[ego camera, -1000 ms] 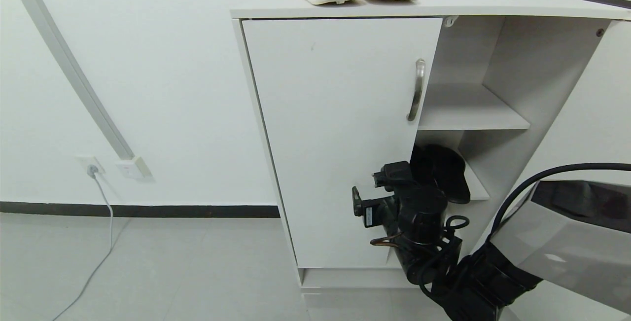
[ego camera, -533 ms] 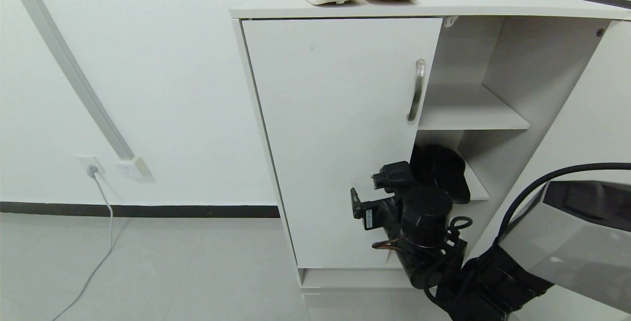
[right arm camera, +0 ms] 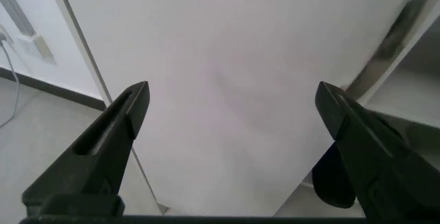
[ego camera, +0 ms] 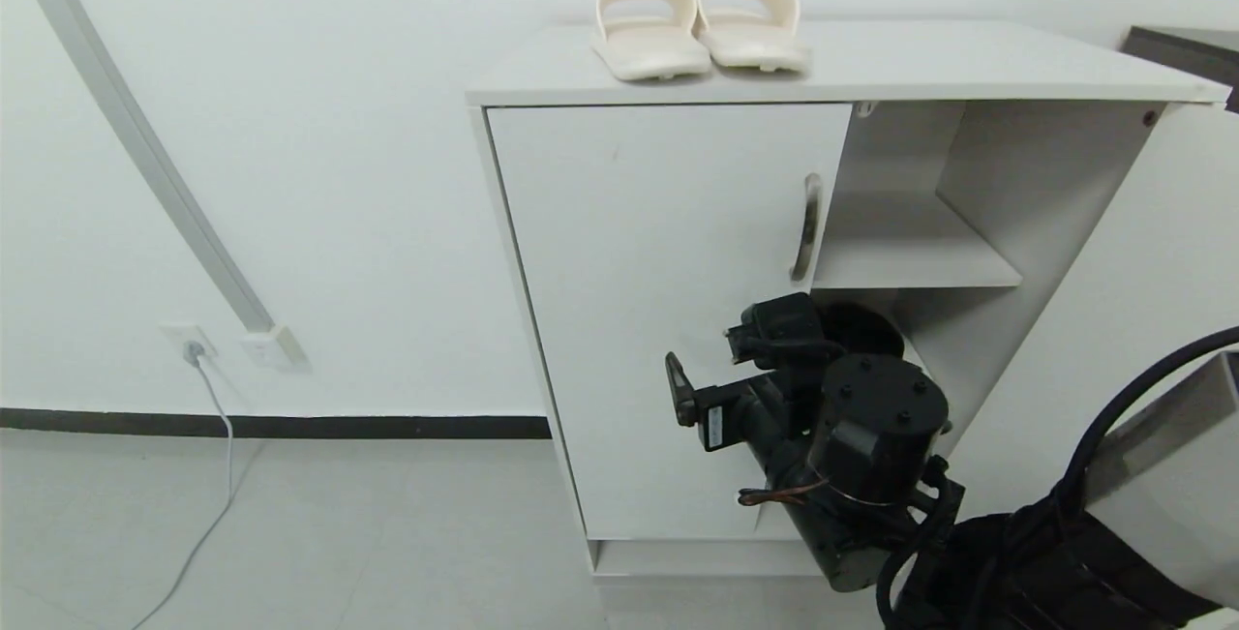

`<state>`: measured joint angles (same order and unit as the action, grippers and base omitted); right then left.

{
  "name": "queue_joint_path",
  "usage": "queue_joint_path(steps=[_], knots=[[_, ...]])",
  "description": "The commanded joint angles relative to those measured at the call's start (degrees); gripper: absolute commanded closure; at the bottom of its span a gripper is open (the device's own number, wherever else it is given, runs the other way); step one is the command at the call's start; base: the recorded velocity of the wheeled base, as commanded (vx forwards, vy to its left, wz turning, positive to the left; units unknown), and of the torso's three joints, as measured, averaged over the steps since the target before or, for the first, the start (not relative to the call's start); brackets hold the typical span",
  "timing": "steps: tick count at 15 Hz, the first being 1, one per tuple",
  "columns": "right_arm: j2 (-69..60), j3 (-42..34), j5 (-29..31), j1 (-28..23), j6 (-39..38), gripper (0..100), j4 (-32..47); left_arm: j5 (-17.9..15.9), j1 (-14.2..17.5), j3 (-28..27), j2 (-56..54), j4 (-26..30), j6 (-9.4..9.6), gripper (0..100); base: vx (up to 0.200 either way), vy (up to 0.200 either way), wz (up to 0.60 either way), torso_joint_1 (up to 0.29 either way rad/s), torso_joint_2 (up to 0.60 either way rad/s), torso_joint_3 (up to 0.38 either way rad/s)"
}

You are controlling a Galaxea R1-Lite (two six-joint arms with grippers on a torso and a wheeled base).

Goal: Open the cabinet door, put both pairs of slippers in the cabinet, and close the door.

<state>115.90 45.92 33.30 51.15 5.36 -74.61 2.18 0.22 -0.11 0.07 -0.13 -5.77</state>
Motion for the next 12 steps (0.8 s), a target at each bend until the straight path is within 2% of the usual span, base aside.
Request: queue_joint_path(steps=[1, 12], knots=[[-1.5, -0.2, 0.1, 0.2, 0.1, 0, 0.2, 0.0, 0.0, 0.0, 0.0, 0.0, -0.03, 100, 0.0, 0.0, 0.0, 0.022, -0.5, -0.359], [-1.6, -1.3, 0.0, 0.6, 0.1, 0, 0.2, 0.1, 0.0, 0.0, 0.0, 0.0, -0.03, 100, 0.0, 0.0, 0.0, 0.14, -0.47, -0.333]])
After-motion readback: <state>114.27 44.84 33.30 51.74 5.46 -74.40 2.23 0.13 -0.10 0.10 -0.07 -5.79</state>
